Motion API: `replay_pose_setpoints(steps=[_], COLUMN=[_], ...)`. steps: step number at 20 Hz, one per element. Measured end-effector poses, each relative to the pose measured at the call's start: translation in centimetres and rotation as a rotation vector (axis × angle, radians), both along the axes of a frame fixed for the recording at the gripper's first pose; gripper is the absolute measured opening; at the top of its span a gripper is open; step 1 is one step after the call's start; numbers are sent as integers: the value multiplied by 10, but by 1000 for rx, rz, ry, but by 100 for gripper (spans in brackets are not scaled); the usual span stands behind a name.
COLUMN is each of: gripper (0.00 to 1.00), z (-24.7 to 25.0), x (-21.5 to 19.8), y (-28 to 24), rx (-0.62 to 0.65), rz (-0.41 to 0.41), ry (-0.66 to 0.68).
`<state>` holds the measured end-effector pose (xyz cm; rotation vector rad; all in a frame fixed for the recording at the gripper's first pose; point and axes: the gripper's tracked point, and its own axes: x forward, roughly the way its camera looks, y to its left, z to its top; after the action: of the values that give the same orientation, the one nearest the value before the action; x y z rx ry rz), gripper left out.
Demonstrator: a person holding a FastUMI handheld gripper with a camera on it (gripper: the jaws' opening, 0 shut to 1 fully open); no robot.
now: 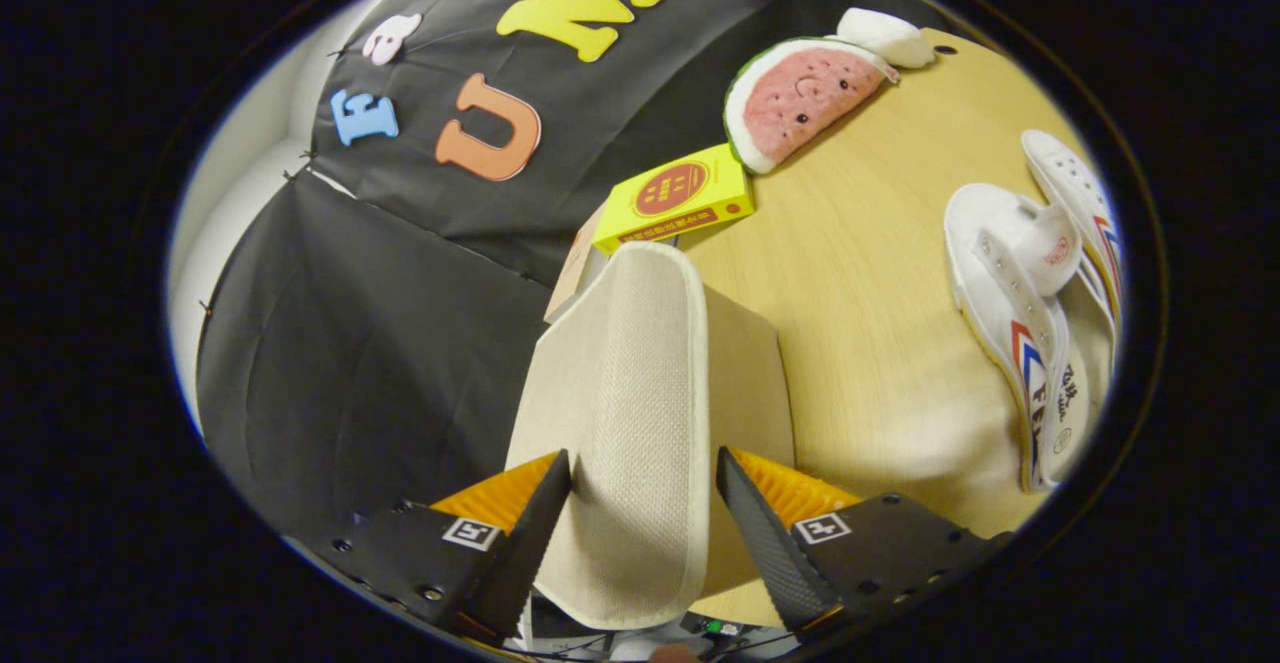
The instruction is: Open the storage box then place both shoes into the box .Put the left shoe in first, then the right shoe, with the right side of both shoes facing outward in a uniform manner.
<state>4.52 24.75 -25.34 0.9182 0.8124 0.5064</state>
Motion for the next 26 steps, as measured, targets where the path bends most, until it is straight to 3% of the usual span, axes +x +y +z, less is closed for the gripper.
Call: replay_pose_setpoints(steps=[1, 3, 7, 9, 10, 12, 19, 26], gripper=[78, 77, 34, 12, 12, 0, 0, 0], z=[5, 9, 24, 29, 33, 43, 127, 207], x=[0, -2, 10, 2, 0, 1, -1, -6], y=[-6, -13, -33, -33, -32, -33, -12, 66], rx=[-5, -3, -38, -45, -61, -82, -112, -213], rz=[2, 8, -34, 4, 21, 22, 94, 203], ry=[-7, -11, -29, -48, -58, -74, -189, -334])
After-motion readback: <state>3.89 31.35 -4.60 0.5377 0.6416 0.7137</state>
